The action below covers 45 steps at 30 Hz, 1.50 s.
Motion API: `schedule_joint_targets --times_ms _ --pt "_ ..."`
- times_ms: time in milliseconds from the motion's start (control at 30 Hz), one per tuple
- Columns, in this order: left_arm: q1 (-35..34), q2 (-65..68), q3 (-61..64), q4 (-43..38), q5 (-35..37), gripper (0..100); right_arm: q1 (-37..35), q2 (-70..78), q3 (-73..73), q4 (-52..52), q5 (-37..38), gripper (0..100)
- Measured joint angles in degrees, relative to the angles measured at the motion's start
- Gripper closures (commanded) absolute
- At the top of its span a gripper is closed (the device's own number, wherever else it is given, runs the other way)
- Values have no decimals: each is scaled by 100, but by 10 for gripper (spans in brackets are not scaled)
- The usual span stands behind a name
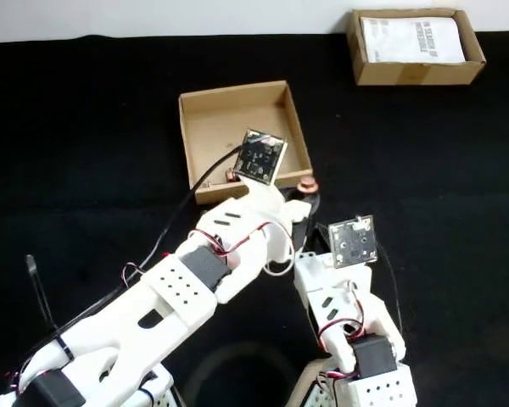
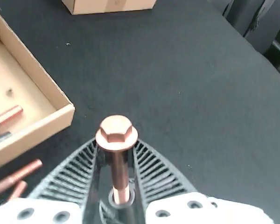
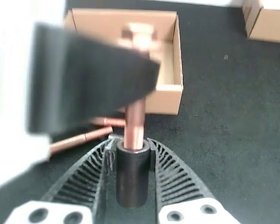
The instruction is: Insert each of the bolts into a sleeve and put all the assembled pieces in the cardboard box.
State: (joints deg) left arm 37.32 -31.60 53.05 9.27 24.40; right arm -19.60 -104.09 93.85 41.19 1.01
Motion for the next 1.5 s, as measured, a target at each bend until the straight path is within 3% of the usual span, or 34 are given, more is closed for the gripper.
schedule_joint_targets --times_ms 300,467,767,967,1167,1267,1367,1500 --pt "97 -35 510 -97 53 981 0 9 -185 -123 26 991" --pt "79 -88 527 9 -404 811 0 9 -176 -123 26 991" --pt "62 -686 -35 2426 -985 800 202 9 -185 -123 26 991" --pt "53 -914 -220 3174 -1512 801 659 9 -185 -114 26 991" --pt "88 -1969 -202 4053 -1609 804 1495 26 -765 -360 26 991" --pt "70 -2567 -202 4202 -1609 882 1591 378 -1125 -492 18 991" --pt "-255 -3086 -202 4264 -1600 998 1626 1055 -1714 -598 18 991" --pt "-1213 -3666 -202 4264 -1600 992 1618 2426 -2901 -677 18 991"
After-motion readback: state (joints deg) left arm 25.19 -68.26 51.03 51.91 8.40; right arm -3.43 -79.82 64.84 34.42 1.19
